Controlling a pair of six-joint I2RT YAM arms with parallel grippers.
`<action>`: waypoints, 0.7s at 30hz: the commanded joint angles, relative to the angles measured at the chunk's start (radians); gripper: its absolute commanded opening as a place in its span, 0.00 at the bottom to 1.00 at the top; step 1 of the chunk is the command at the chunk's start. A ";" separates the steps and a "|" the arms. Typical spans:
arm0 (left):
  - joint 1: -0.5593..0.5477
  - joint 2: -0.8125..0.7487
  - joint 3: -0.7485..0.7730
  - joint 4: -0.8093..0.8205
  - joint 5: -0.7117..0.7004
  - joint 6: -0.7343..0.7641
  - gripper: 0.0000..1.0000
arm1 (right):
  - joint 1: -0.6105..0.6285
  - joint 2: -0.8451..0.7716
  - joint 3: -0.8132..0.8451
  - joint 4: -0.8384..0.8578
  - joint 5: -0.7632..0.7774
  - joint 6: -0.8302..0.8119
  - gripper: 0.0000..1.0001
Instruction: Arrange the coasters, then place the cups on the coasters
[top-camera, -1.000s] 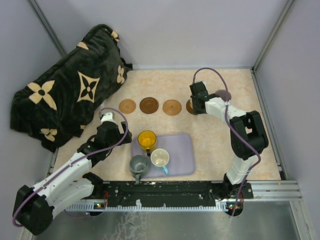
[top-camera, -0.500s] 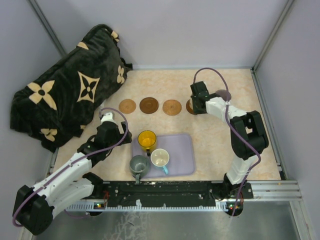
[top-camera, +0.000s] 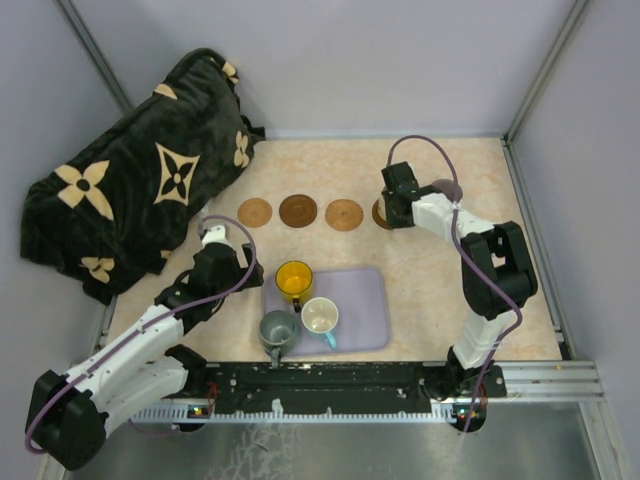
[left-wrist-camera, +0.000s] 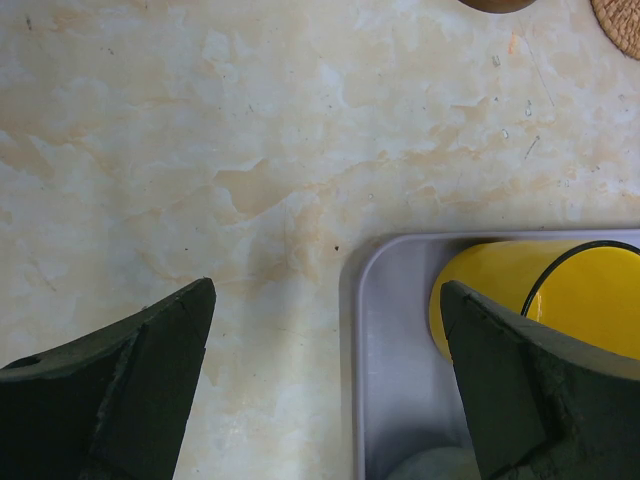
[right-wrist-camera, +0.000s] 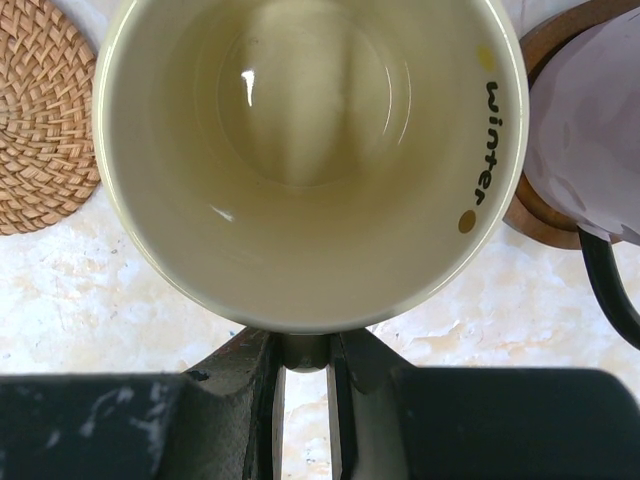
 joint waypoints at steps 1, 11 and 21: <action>-0.004 0.004 0.020 0.005 0.004 -0.009 1.00 | -0.004 -0.018 0.075 0.050 0.003 0.003 0.00; -0.004 -0.005 0.015 -0.004 0.002 -0.009 1.00 | -0.004 -0.021 0.077 0.052 0.034 0.012 0.37; -0.005 -0.012 0.008 -0.012 0.001 -0.012 1.00 | -0.004 -0.042 0.058 0.065 0.066 0.016 0.62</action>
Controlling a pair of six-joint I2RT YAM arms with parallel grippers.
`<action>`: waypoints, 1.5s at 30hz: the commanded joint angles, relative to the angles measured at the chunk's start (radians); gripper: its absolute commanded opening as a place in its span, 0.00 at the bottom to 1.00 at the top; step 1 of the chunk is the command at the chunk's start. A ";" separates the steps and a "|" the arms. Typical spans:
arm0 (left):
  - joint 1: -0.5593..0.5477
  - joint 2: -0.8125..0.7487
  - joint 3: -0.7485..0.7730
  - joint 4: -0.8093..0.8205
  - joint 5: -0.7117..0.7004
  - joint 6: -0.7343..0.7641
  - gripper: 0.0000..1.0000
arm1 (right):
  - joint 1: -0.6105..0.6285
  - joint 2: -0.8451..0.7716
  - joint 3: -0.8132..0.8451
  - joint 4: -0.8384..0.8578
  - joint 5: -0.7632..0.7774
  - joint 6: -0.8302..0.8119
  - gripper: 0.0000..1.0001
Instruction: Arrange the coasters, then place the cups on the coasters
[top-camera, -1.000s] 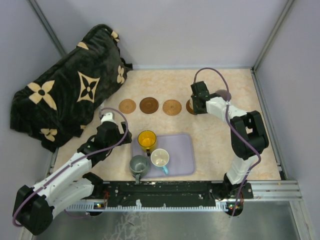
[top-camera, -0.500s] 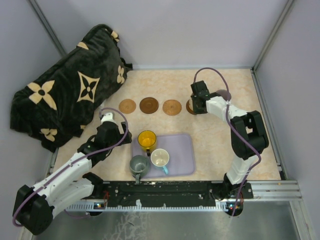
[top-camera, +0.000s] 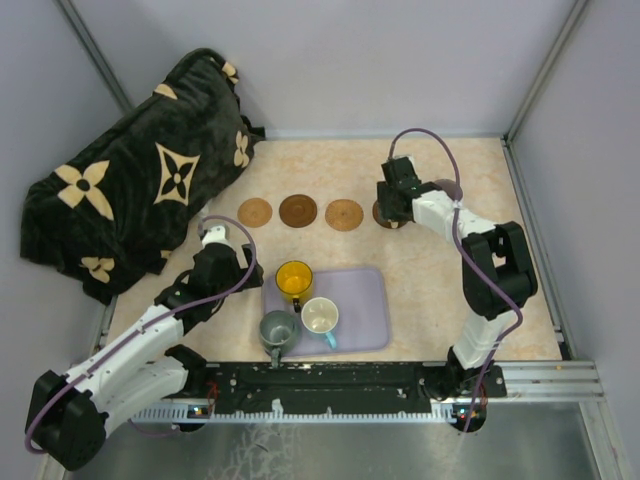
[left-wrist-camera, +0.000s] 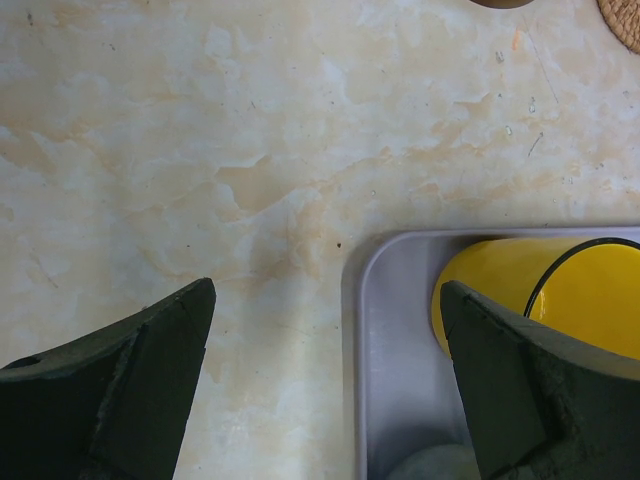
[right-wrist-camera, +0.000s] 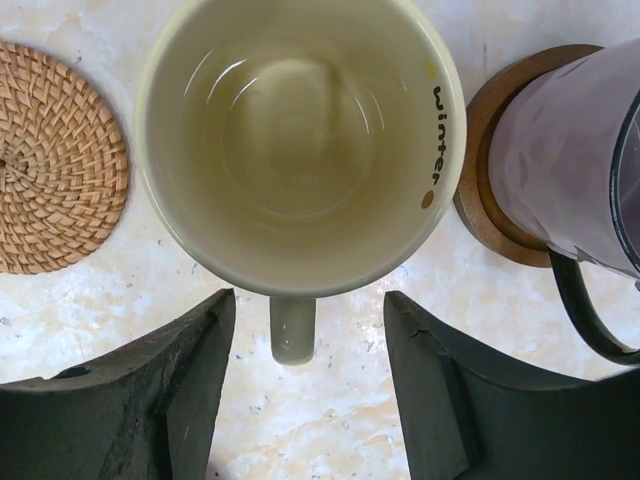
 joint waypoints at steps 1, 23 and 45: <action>-0.004 -0.013 0.008 -0.006 0.000 -0.008 1.00 | -0.004 -0.054 0.023 0.045 0.038 0.001 0.62; -0.004 -0.022 0.000 -0.002 0.020 -0.015 1.00 | 0.199 -0.490 -0.342 0.119 -0.051 0.106 0.07; -0.007 -0.051 -0.008 -0.009 0.028 -0.023 1.00 | 0.307 -0.050 -0.224 0.262 -0.069 0.134 0.02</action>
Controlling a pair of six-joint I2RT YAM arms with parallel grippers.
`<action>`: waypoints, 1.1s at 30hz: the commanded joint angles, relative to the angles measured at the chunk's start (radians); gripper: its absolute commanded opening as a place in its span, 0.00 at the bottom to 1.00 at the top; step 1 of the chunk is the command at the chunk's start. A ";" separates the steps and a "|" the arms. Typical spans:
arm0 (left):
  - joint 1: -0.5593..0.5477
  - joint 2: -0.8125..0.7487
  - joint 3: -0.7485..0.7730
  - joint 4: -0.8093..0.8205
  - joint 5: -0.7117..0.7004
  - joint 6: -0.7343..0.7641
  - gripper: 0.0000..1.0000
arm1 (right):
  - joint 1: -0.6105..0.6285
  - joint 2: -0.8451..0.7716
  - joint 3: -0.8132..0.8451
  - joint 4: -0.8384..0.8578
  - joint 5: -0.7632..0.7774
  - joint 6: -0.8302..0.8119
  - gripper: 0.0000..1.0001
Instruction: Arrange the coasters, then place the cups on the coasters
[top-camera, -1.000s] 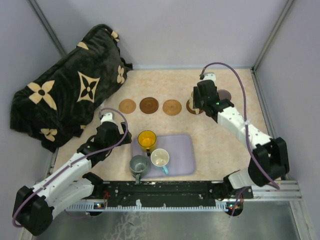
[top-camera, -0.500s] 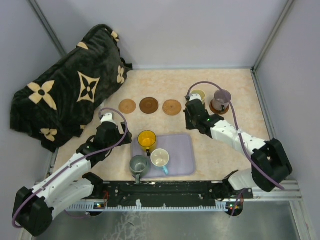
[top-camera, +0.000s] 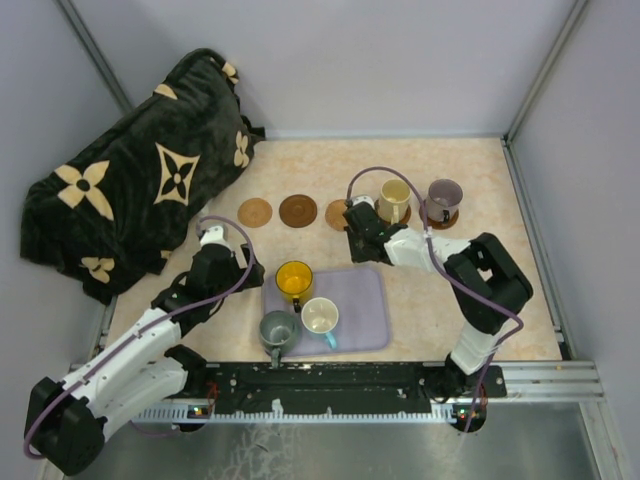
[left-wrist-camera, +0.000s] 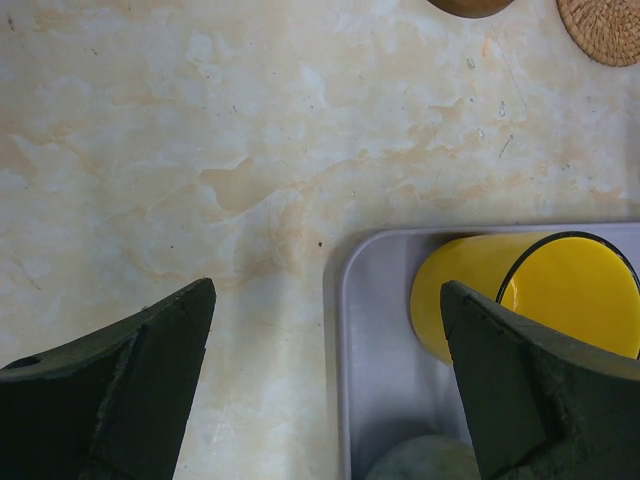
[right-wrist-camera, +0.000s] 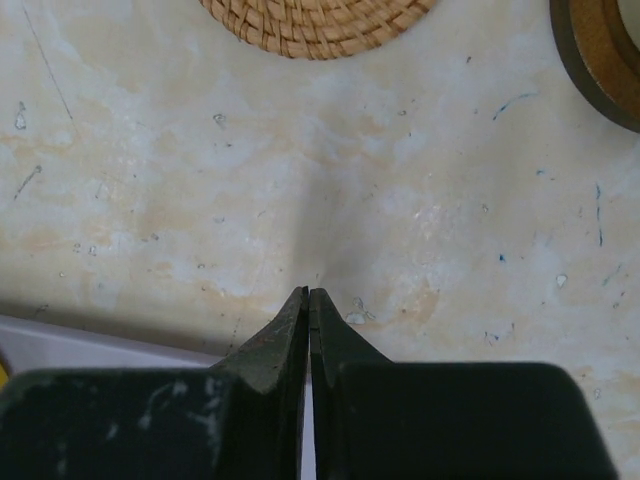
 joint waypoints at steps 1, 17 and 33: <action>-0.007 -0.018 -0.009 -0.005 0.001 -0.008 1.00 | 0.014 0.022 0.049 0.049 0.003 0.025 0.02; -0.007 -0.019 -0.014 0.001 -0.003 -0.012 1.00 | 0.089 -0.024 -0.049 -0.002 0.030 0.094 0.00; -0.007 -0.034 -0.019 -0.006 -0.009 -0.015 1.00 | 0.121 -0.034 -0.042 -0.063 0.114 0.127 0.03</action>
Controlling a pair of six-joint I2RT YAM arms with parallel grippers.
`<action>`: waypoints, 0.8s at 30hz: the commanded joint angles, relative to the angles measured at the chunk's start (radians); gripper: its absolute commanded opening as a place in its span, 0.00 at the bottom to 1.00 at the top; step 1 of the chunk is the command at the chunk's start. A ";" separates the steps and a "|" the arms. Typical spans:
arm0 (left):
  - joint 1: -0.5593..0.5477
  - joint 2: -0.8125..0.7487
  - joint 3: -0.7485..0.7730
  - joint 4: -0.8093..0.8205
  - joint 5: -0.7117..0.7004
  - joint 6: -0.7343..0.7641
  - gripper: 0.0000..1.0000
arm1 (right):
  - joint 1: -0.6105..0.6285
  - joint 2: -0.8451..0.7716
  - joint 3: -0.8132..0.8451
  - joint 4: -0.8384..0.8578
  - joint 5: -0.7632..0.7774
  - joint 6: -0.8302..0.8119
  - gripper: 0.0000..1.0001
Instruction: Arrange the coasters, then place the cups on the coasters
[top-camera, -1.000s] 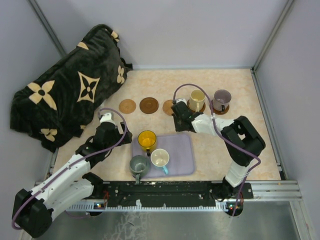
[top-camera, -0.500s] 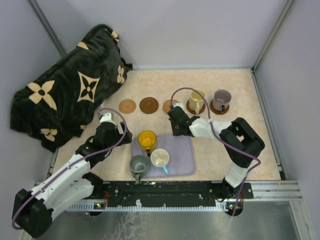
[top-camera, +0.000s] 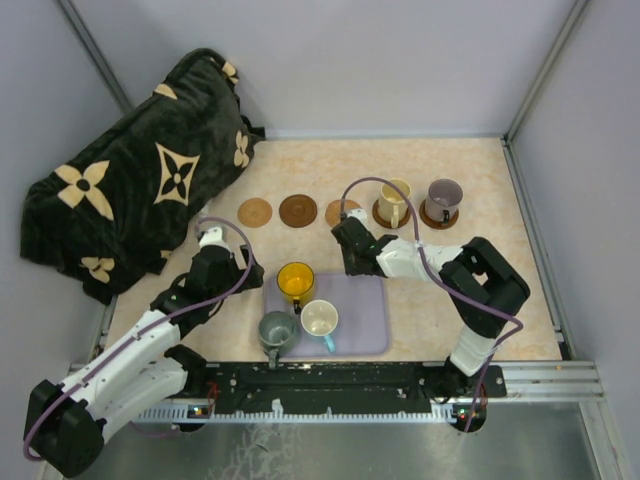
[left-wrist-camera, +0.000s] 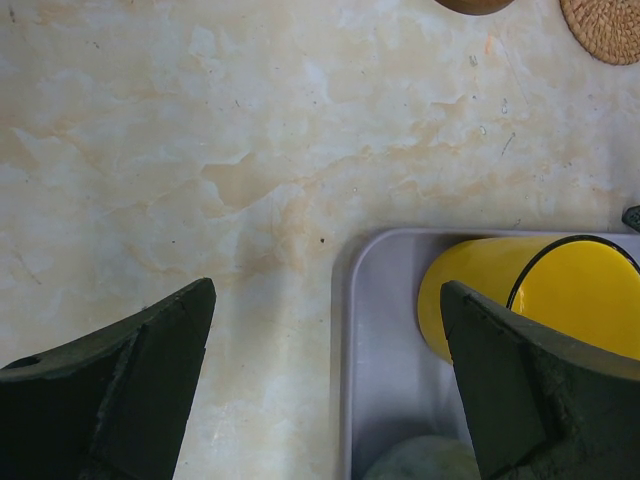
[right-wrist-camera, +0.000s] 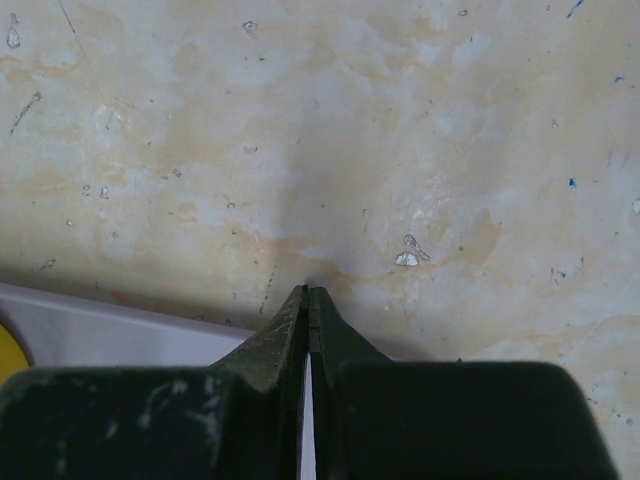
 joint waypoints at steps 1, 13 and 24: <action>-0.007 -0.015 -0.011 -0.001 -0.009 -0.008 1.00 | 0.016 -0.040 0.010 -0.050 0.048 0.009 0.05; -0.007 -0.032 -0.009 -0.001 -0.014 -0.001 1.00 | 0.016 -0.105 0.285 -0.148 0.189 -0.108 0.36; -0.007 -0.035 0.010 0.002 -0.019 0.015 1.00 | 0.190 -0.462 0.131 -0.353 0.083 0.028 0.69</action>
